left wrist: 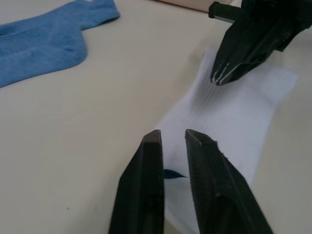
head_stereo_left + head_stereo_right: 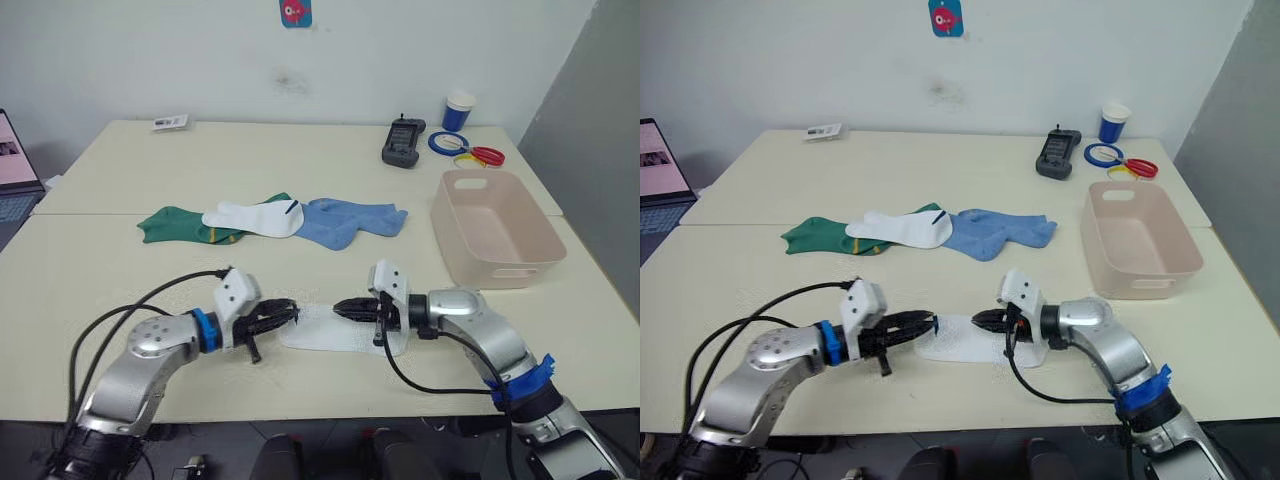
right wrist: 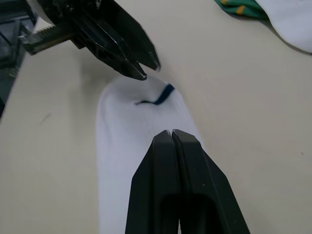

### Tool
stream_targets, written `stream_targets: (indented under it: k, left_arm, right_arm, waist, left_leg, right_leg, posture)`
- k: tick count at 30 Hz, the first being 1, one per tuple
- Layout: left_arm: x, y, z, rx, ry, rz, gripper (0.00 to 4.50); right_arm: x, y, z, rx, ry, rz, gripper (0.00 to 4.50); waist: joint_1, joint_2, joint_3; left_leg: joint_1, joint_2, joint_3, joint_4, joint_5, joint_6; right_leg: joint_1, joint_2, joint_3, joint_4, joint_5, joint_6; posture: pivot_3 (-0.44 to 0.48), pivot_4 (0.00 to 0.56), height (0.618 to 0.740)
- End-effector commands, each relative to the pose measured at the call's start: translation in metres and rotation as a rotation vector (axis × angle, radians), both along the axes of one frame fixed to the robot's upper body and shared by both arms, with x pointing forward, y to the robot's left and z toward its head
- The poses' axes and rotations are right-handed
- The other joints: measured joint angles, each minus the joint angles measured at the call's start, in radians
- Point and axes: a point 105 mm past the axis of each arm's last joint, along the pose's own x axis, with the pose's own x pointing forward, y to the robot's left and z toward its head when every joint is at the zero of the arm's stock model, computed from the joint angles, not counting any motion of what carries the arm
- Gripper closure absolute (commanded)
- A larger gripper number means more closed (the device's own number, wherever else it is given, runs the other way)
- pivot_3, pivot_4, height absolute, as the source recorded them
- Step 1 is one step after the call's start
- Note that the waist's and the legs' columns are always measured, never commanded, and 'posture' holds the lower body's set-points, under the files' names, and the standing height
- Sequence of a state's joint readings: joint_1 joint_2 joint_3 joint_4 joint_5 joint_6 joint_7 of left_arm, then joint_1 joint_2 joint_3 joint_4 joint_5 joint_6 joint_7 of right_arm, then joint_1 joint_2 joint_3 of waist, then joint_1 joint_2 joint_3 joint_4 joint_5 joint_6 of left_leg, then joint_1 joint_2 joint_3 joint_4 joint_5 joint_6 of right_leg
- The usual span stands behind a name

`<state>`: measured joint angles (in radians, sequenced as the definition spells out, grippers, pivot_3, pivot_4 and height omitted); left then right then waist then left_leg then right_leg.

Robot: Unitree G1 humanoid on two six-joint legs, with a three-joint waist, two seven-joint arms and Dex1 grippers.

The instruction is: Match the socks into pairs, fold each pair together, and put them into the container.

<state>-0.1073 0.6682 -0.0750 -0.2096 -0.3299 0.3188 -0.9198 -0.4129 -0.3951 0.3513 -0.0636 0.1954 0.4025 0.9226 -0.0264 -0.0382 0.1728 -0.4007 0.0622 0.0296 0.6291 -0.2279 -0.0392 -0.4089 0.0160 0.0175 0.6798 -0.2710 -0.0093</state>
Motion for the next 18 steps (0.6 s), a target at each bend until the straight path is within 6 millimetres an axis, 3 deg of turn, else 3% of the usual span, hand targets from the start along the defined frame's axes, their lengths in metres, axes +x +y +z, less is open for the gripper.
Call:
stream_targets:
  k: [1,4,13,16,18]
  left_arm:
    - [0.000,0.009,-0.023,0.050,0.034,0.036,4.48]
    - [-0.002,0.023,-0.037,0.082,0.059,0.076,4.48]
    - [-0.005,0.037,-0.033,-0.006,0.116,0.170,4.48]
    - [-0.005,0.037,-0.026,-0.050,0.118,0.186,4.48]
    - [-0.005,0.036,-0.018,-0.095,0.115,0.193,4.48]
  right_arm:
    - [0.001,-0.014,-0.011,-0.033,-0.020,-0.041,4.50]
    - [-0.001,-0.029,-0.021,-0.060,-0.008,-0.070,4.50]
    - [-0.002,-0.090,-0.029,-0.120,0.017,-0.207,4.50]
    - [-0.003,-0.097,-0.020,-0.103,0.018,-0.214,4.50]
    - [-0.006,-0.092,-0.008,-0.056,0.023,-0.193,4.50]
  waist:
    - [0.000,0.000,0.000]
    - [0.000,0.001,0.000]
    - [-0.003,0.001,-0.002]
    - [-0.003,0.001,-0.002]
    - [-0.003,0.001,-0.002]
  left_leg:
    - [0.001,0.000,0.000,0.000,0.000,0.000]
    - [0.001,0.000,-0.001,0.000,0.000,0.000]
    - [0.006,0.001,-0.001,-0.001,0.000,0.000]
    - [0.006,0.001,-0.001,-0.001,0.000,0.000]
    - [0.006,0.001,-0.001,-0.001,0.000,0.000]
  right_leg:
    - [0.000,0.000,0.000,0.000,0.000,0.000]
    - [0.000,0.001,-0.002,0.001,0.000,-0.001]
    - [0.004,0.001,-0.001,0.002,0.000,-0.001]
    - [0.004,0.001,-0.001,0.002,0.000,-0.001]
    - [0.004,0.001,-0.001,0.002,0.000,-0.001]
  posture:
    - [0.000,0.150,0.740]
    - [0.000,0.150,0.740]
    - [0.000,0.150,0.740]
    - [0.000,0.150,0.740]
    - [0.000,0.150,0.740]
